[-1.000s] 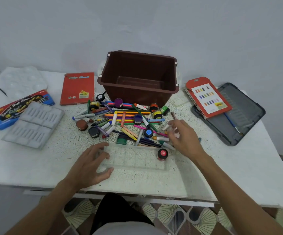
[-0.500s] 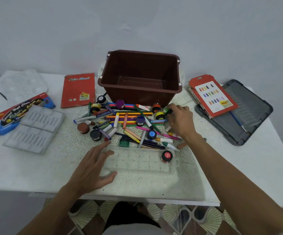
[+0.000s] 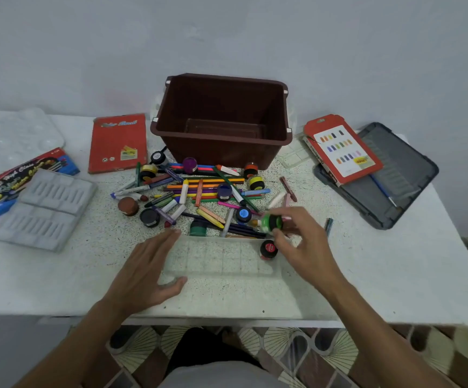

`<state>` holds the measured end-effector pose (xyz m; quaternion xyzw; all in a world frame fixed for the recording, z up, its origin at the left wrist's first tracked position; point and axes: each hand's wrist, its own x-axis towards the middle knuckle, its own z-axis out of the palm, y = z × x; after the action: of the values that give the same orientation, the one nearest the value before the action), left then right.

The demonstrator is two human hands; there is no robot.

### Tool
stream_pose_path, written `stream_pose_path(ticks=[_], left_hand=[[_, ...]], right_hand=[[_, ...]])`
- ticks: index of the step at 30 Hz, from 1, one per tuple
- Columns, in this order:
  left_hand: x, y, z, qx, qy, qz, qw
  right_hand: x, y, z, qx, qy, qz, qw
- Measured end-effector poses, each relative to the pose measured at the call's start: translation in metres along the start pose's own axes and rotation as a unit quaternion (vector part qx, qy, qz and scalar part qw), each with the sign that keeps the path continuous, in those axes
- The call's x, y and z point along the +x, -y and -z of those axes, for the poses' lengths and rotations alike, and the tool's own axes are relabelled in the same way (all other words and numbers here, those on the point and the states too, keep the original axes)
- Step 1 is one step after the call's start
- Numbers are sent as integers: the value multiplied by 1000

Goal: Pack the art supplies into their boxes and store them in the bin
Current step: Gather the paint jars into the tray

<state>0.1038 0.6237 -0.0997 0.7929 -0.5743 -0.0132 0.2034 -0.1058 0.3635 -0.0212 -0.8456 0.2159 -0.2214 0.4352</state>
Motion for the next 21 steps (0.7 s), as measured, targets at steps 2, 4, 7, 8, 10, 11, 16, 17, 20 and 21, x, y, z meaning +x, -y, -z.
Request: stream_pose_path(ticks=[2,4,7,8,10,11,16,17,20,21], left_hand=[[0,1,-1,-2,5,0,1000],[0,1,0,-6,7,1,1000],[1,0,0,-2,9,6,1000],[1,0,0,-1,10,9,1000],[0,0,-1,1,10,10,1000],[0,0,-1,2,10,10,1000],[1,0,0,5,10,7,1000],[0,0,0,6,9,7,1000],[0,-1,-1,6,10,9,1000],[0,-1,-1,5,11,9,1000]], right_hand=[[-20,0,-2,-8,16,-26,999],[-36,-4,-5,-42,34,-29,998],[-53,-13,-9,-100,53,13,994],[-56,-15,-11,-129,54,31,990],[-59,-19,-14,-192,43,67,978],[-60,-20,-15,-212,34,79,973],[-58,-26,-20,-245,36,105,963],[-59,-27,-21,-248,38,103,962],[-64,-30,-21,-230,43,81,969],[-66,-31,-20,-223,49,76,971]])
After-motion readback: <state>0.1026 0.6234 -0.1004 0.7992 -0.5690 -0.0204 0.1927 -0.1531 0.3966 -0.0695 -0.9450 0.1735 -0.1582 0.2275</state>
